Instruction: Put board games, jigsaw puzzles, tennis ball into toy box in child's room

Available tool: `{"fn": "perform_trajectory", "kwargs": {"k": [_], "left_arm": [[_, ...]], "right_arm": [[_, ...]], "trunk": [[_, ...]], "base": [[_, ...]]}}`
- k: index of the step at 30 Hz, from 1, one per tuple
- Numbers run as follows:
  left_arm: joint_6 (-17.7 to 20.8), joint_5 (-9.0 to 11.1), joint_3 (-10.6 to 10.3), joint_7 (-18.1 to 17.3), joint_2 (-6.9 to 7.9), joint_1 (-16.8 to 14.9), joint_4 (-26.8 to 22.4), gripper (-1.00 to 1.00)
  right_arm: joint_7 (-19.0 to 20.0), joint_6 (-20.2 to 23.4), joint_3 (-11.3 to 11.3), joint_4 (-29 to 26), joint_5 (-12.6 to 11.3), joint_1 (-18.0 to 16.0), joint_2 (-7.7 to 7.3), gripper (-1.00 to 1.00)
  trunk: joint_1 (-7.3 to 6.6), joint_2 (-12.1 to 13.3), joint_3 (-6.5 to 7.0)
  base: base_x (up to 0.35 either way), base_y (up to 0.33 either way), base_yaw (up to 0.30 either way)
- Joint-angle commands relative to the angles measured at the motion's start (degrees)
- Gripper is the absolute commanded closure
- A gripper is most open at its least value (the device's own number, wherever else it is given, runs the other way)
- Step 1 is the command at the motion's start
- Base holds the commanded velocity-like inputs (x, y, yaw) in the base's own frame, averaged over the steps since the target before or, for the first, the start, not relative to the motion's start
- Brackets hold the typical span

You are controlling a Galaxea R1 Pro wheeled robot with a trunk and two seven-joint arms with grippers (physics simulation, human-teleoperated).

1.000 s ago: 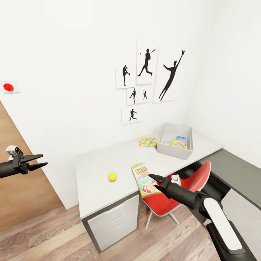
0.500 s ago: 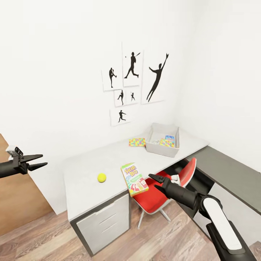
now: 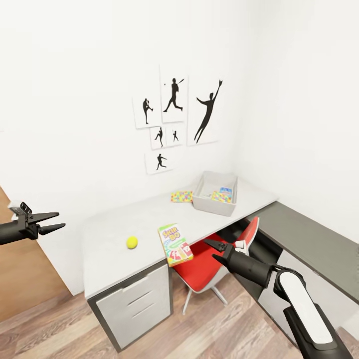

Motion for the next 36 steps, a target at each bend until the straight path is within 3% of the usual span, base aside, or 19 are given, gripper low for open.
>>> {"fn": "perform_trajectory", "kwargs": {"k": [1,17,36], "left_arm": [[0.61,0.0,-0.09,-0.26,0.03,-0.06,-0.01,-1.0],[0.61,-0.05,-0.09,-0.26,-0.14,-0.06,-0.01,-1.0],[0.61,-0.04,-0.09,-0.26,-0.15,-0.06,-0.01,-1.0]], "right_arm": [[-0.36,0.08,0.04,-0.03,-0.4,-0.05,-0.04,-1.0],[-0.36,0.09,0.0,0.05,-0.4,-0.05,-0.04,-1.0],[-0.36,0.07,0.09,0.05,-0.4,-0.05,-0.04,-1.0]], "trunk": [[0.04,-0.12,-0.03],[0.04,-0.12,1.18],[0.04,-0.12,1.71]], "base": [[-0.003,-0.228,0.0],[-0.023,-0.259,0.058],[-0.027,-0.075,0.004]]}}
